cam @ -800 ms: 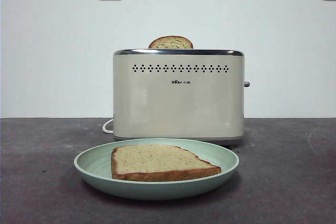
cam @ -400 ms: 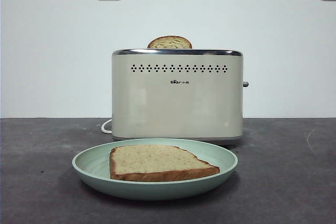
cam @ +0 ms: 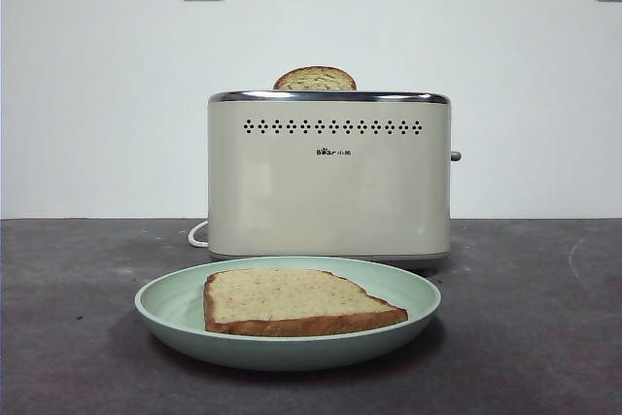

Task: Take the bread from the toaster,put the bread on the plate,put the plate on the table

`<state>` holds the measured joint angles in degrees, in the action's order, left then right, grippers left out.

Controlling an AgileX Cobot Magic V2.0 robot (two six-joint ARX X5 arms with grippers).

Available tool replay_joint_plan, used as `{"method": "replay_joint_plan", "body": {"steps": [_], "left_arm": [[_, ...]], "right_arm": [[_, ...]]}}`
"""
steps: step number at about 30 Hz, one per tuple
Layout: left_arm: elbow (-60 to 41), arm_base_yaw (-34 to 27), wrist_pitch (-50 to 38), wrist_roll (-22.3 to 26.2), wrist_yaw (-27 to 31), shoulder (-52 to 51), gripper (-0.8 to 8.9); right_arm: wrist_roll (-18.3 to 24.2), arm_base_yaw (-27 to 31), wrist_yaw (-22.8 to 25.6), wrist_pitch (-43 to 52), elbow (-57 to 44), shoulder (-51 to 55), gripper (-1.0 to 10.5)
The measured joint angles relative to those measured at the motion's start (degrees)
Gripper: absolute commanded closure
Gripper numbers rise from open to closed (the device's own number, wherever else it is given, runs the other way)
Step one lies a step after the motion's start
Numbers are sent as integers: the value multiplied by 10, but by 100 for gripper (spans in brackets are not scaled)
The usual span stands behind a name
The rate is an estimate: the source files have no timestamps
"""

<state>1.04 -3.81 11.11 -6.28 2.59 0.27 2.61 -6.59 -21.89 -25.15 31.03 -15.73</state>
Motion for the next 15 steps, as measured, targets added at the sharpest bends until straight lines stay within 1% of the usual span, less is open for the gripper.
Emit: {"method": "replay_joint_plan", "body": {"steps": [2,4,10,12,15], "left_arm": [[0,0,0,0,0,0,817],[0,0,0,0,0,0,817],[0,0,0,0,0,0,817],[0,0,0,0,0,0,817],[0,0,0,0,0,0,817]], "right_arm": [[-9,1,13,67,-57,25,946],[-21,1,43,115,-108,47,946],[-48,2,120,165,-211,96,946],[-52,2,130,172,-235,112,946],[-54,2,131,174,-262,135,946]]}}
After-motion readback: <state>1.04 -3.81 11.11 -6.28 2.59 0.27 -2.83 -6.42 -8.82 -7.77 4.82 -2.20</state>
